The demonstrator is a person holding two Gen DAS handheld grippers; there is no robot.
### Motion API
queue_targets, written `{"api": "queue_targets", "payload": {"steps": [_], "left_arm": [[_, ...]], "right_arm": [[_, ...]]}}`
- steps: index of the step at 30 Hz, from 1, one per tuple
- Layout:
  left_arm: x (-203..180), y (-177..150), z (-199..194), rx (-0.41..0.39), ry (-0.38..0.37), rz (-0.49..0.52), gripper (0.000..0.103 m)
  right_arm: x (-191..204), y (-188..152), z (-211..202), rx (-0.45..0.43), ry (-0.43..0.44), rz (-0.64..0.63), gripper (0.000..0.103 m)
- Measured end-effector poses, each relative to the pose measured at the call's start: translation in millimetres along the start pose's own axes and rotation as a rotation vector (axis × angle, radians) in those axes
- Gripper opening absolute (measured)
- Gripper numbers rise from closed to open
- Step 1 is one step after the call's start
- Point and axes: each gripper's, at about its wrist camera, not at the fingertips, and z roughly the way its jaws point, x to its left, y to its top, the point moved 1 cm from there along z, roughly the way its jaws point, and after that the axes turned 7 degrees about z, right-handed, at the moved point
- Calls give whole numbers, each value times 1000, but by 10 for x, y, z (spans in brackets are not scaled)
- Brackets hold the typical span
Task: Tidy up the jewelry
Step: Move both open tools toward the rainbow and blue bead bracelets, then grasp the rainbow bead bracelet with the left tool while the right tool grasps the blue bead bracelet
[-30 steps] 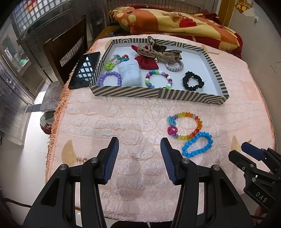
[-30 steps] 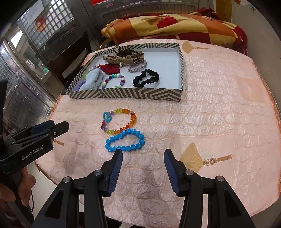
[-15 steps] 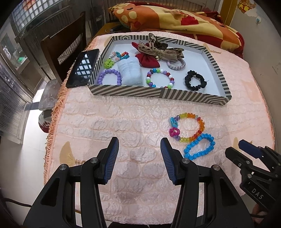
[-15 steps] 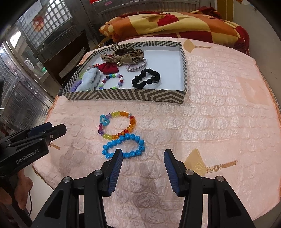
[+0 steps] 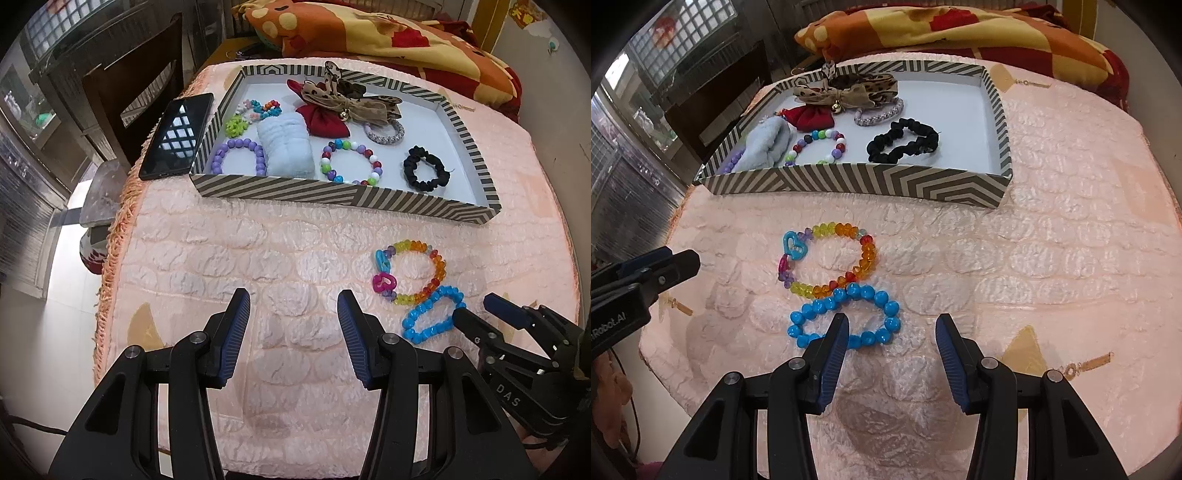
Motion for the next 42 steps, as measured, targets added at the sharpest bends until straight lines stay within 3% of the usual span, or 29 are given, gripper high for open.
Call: {"api": "queue_targets", "payload": {"steps": [18, 30, 34, 42], "left_arm": [[31, 86, 73, 10, -3, -2, 49], [-84, 205, 170, 27, -35, 23, 49], [-227, 289, 236, 30, -58, 69, 54], [-557, 451, 518, 65, -86, 215, 55]], "right_arm": [[55, 66, 133, 8, -20, -10, 47], [-268, 6, 151, -4, -130, 16, 47], [-330, -18, 109, -2, -78, 64, 47], [-391, 6, 109, -11, -72, 81, 47]]}}
